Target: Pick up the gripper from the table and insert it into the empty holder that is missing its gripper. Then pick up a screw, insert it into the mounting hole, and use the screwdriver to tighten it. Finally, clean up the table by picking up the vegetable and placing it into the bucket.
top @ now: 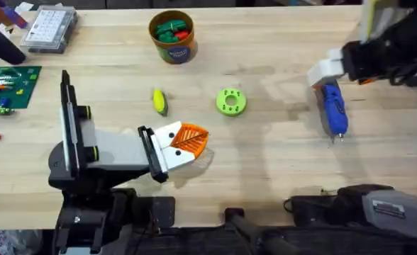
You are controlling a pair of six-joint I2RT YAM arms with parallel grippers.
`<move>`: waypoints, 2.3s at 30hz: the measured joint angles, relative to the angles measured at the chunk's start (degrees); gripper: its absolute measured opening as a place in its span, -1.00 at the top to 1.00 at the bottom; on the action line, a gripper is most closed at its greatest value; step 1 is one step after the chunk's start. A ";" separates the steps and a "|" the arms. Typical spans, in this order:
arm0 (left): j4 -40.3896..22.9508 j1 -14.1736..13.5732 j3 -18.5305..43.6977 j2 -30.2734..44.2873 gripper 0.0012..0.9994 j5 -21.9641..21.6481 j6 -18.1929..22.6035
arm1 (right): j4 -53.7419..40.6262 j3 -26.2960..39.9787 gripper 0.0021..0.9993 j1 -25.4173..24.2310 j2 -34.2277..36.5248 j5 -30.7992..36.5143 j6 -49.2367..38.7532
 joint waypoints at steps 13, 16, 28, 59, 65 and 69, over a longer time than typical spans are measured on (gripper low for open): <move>-0.24 0.00 0.02 0.00 0.99 -0.04 0.00 | 5.21 -1.63 -0.98 -14.33 4.73 0.07 -3.35; -0.24 0.00 0.02 0.00 0.99 -0.04 0.00 | 6.06 -2.15 -0.98 -16.08 7.29 -0.03 -5.27; -0.24 0.00 0.02 0.00 0.99 -0.04 0.00 | 10.72 -2.38 -0.98 -16.47 18.90 -4.15 -9.33; -0.24 0.00 0.02 0.00 0.99 -0.04 0.00 | 20.55 -3.81 0.50 -16.87 28.49 -3.19 -10.73; -0.24 0.00 0.02 0.00 0.99 -0.04 0.00 | 20.99 -3.67 0.95 -16.93 29.00 -3.19 -10.71; -0.24 0.00 0.02 0.00 0.99 -0.04 0.00 | 20.99 -3.67 0.96 -16.93 29.01 -3.20 -10.71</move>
